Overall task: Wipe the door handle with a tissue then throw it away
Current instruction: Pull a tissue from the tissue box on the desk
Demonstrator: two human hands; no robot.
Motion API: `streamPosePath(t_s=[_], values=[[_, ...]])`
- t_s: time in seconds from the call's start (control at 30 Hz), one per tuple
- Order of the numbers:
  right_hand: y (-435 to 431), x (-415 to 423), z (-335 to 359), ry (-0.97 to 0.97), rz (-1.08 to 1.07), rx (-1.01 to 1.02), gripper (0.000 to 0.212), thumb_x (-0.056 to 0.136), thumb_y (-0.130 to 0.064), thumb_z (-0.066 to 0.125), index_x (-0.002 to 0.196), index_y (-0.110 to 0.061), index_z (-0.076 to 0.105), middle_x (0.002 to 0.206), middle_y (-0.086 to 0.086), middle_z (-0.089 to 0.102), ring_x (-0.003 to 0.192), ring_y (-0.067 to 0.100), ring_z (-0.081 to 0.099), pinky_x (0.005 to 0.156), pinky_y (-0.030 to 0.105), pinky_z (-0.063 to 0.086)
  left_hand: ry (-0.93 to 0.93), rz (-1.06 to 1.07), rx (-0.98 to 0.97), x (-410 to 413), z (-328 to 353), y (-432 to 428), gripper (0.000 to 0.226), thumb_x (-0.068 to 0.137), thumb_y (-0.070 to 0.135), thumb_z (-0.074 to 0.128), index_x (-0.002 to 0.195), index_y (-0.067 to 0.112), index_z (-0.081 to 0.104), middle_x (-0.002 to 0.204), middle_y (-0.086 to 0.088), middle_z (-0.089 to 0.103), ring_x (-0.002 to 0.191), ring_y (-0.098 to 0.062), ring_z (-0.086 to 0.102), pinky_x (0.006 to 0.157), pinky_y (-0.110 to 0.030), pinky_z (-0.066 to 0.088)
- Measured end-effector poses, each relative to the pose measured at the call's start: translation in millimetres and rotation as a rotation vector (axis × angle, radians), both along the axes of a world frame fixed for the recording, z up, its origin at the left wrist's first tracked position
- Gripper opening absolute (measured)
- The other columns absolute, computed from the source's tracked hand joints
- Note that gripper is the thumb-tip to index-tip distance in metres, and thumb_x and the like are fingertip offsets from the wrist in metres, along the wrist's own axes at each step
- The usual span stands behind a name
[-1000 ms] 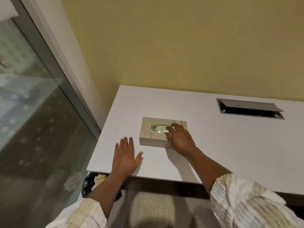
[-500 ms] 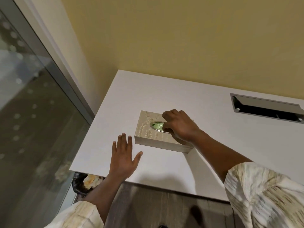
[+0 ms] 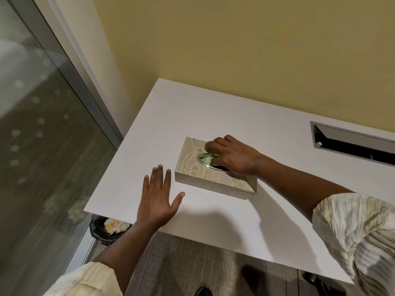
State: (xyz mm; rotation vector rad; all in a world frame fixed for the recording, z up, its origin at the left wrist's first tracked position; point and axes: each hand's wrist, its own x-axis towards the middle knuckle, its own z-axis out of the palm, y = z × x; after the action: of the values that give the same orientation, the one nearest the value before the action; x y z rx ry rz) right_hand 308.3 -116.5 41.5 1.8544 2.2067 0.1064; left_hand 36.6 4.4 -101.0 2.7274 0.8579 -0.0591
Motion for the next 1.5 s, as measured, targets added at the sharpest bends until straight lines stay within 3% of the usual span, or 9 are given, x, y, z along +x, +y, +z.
streamPosePath(t_s=[0.2,0.4,0.6,0.73,1.0,1.17,1.27,1.4,1.5], values=[[-3.4,-1.2,0.4,0.12,-0.056,0.039,0.013,0.092,-0.026,0.065,0.103,-0.028,0.071,0.132,0.005,0.055,0.111,0.027,0.052,0.082,0.039,0.04,0.001,0.005,0.011,-0.1,-0.6,-0.5,0.098,0.096,0.08,-0.001,0.173,0.02,-0.004,0.178,-0.008,-0.021,0.165,-0.024,-0.021,0.135,-0.051,-0.004],[-11.5,-5.3,15.5,0.521,-0.252,0.249,0.007,0.091,-0.013,0.066,0.095,-0.011,0.071,0.104,0.008,0.065,0.088,0.03,0.057,0.077,0.04,0.046,-0.027,0.005,0.017,-0.5,-1.3,0.5,0.095,0.101,0.077,0.009,0.174,0.016,0.004,0.18,-0.01,-0.013,0.166,-0.025,-0.017,0.135,-0.048,-0.008],[-22.8,-18.6,15.5,0.791,-0.528,0.257,0.013,0.092,-0.022,0.067,0.104,-0.019,0.065,0.095,-0.004,0.068,0.086,0.016,0.061,0.076,0.035,0.05,-0.065,0.0,0.015,-1.7,-1.9,-0.7,0.095,0.102,0.075,0.013,0.173,0.013,0.01,0.18,-0.012,-0.007,0.167,-0.027,-0.011,0.135,-0.05,-0.004],[-22.8,-22.7,13.8,0.7,-0.547,0.206,0.014,0.093,-0.017,0.065,0.106,-0.017,0.07,0.096,0.001,0.069,0.088,0.021,0.063,0.077,0.039,0.05,-0.045,-0.004,0.024,-0.9,-1.8,0.5,0.096,0.101,0.075,0.01,0.173,0.012,0.01,0.18,-0.013,-0.006,0.167,-0.027,-0.01,0.136,-0.05,-0.003],[-21.7,-38.0,24.8,0.977,-0.704,0.593,0.009,0.095,-0.016,0.061,0.093,-0.024,0.065,0.082,-0.011,0.069,0.073,0.008,0.063,0.065,0.02,0.047,-0.059,-0.006,0.028,-0.8,-1.7,0.1,0.096,0.101,0.074,0.013,0.173,0.01,0.015,0.18,-0.016,0.0,0.167,-0.03,-0.004,0.136,-0.052,0.001],[-16.4,-52.7,33.5,1.221,-0.814,0.761,0.01,0.097,-0.015,0.058,0.097,-0.021,0.066,0.087,0.0,0.072,0.078,0.019,0.071,0.071,0.033,0.059,-0.032,-0.008,0.026,-1.1,-1.9,0.2,0.098,0.1,0.077,0.008,0.173,0.012,0.011,0.18,-0.015,-0.004,0.167,-0.029,-0.008,0.136,-0.051,-0.002],[-12.8,-61.6,31.7,1.251,-0.904,0.708,0.009,0.097,-0.018,0.061,0.098,-0.018,0.069,0.082,0.004,0.074,0.073,0.017,0.072,0.071,0.037,0.06,0.018,-0.016,0.016,0.5,1.0,0.4,0.1,0.1,0.08,0.009,0.173,0.012,0.005,0.18,-0.015,-0.01,0.167,-0.029,-0.013,0.136,-0.051,-0.004],[-11.5,-75.6,30.5,1.429,-1.022,0.623,0.015,0.099,-0.017,0.059,0.098,-0.015,0.074,0.081,0.006,0.075,0.068,0.012,0.07,0.068,0.035,0.06,-0.109,0.051,-0.203,-0.3,16.2,0.2,0.092,0.103,0.071,0.023,0.173,0.013,0.011,0.181,-0.009,-0.003,0.167,-0.022,-0.009,0.136,-0.043,-0.007],[-10.9,-83.6,36.9,1.53,-1.031,0.543,0.018,0.1,-0.02,0.058,0.097,-0.014,0.074,0.082,0.007,0.075,0.073,0.015,0.069,0.071,0.034,0.058,-0.386,0.234,-0.446,1.7,47.3,-6.3,0.081,0.105,0.062,0.03,0.169,0.013,0.03,0.178,-0.006,0.024,0.165,-0.021,0.021,0.134,-0.041,0.02]])
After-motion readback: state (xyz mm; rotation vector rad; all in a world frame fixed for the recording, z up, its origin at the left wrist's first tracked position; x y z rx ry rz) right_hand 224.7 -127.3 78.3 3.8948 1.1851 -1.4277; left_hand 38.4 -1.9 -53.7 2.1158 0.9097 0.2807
